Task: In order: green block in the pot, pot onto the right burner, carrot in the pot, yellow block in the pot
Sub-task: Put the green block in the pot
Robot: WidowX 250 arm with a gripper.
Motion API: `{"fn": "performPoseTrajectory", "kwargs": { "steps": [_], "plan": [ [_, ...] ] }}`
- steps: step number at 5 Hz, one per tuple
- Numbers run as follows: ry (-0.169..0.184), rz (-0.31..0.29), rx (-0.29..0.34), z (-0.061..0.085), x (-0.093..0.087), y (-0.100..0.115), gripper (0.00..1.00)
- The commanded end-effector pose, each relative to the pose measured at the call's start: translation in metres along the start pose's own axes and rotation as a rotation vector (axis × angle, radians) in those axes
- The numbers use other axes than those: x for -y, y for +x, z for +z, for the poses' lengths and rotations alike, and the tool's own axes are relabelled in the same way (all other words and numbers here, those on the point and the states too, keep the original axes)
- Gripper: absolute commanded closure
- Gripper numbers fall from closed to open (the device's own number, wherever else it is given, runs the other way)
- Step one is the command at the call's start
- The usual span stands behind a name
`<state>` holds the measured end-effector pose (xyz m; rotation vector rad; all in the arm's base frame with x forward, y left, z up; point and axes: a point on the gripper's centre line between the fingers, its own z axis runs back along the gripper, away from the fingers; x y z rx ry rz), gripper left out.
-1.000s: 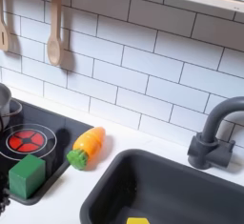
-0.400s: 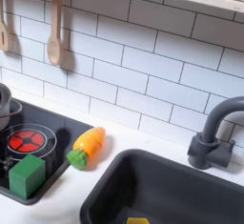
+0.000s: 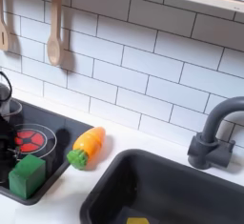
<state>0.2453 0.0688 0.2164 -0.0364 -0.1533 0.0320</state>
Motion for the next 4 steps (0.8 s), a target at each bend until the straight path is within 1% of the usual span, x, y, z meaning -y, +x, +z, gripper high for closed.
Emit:
{"fn": "performPoseTrajectory", "kwargs": {
  "steps": [1,2,3,4],
  "plan": [
    [0.004,-0.025,0.011,-0.008,0.001,0.018,0.0],
    [-0.005,-0.043,0.001,-0.013,0.007,0.023,0.0],
    [-0.004,-0.064,-0.009,-0.02,0.015,0.025,0.0],
    [-0.008,-0.059,-0.014,-0.023,0.019,0.031,0.0]
  ]
}}
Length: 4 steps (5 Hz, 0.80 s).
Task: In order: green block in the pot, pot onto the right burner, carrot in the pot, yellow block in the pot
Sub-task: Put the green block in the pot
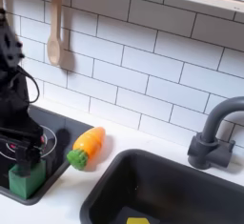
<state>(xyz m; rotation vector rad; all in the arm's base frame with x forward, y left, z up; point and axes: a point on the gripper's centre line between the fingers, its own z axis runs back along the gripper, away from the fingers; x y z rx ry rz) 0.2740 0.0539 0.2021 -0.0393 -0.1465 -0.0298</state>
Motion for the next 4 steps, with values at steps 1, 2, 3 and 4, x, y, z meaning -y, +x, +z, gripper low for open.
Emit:
{"fn": "performPoseTrajectory", "kwargs": {
  "steps": [1,2,3,4],
  "plan": [
    [0.016,0.017,-0.011,-0.01,0.003,0.017,0.0],
    [0.018,0.033,-0.018,-0.015,-0.003,0.027,0.0],
    [0.025,0.052,-0.038,-0.023,-0.006,0.031,0.0],
    [0.031,0.044,-0.063,-0.035,-0.005,0.03,0.0]
  ]
}}
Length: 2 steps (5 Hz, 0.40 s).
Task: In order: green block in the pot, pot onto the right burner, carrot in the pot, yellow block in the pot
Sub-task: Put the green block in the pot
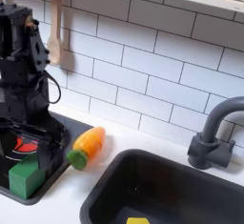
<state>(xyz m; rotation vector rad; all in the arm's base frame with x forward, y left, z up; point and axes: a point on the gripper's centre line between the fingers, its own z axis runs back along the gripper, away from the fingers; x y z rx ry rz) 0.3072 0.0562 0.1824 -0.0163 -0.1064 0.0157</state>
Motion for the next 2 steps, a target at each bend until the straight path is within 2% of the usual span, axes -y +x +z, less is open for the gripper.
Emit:
{"fn": "performPoseTrajectory", "kwargs": {
  "steps": [1,2],
  "plan": [
    [0.001,0.003,-0.034,-0.0158,-0.0003,0.0,0.0],
    [0.004,0.003,-0.027,-0.024,-0.0001,-0.0005,0.0]
  ]
}}
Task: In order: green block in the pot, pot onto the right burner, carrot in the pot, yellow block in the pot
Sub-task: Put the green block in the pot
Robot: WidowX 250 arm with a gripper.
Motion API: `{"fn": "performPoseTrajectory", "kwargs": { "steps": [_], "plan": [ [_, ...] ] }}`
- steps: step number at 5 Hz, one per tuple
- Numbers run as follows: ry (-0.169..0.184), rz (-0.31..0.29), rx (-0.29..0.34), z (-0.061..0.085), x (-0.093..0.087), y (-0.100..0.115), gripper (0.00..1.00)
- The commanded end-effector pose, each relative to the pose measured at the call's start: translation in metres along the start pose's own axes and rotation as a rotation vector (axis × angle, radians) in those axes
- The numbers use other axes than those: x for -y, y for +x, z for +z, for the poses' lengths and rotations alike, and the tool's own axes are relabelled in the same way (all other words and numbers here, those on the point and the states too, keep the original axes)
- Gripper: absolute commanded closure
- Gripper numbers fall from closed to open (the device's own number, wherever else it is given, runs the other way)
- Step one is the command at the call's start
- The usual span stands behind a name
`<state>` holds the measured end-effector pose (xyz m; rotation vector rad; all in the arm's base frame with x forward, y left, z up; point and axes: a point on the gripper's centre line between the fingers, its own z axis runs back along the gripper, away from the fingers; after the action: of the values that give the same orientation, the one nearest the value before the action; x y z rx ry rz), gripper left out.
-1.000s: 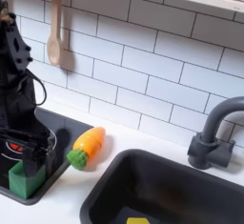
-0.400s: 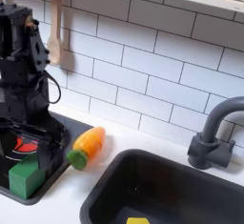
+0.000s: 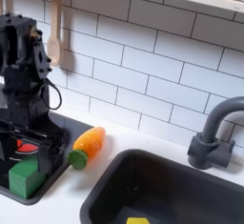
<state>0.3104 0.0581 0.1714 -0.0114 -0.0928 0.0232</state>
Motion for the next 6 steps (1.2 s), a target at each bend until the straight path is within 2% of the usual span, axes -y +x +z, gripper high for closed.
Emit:
{"fn": "performPoseTrajectory", "kwargs": {
  "steps": [1,2,3,4,5,6],
  "plan": [
    [-0.015,-0.011,-0.029,-0.023,0.004,-0.003,0.0],
    [-0.015,-0.01,-0.038,-0.032,0.004,-0.002,0.0],
    [-0.027,-0.024,-0.039,-0.04,0.011,0.003,0.0],
    [-0.037,-0.023,-0.037,-0.039,0.013,0.005,0.1],
    [-0.033,0.013,-0.023,-0.035,0.009,0.006,1.0],
    [-0.036,0.008,-0.031,-0.035,0.01,0.005,1.0]
  ]
}}
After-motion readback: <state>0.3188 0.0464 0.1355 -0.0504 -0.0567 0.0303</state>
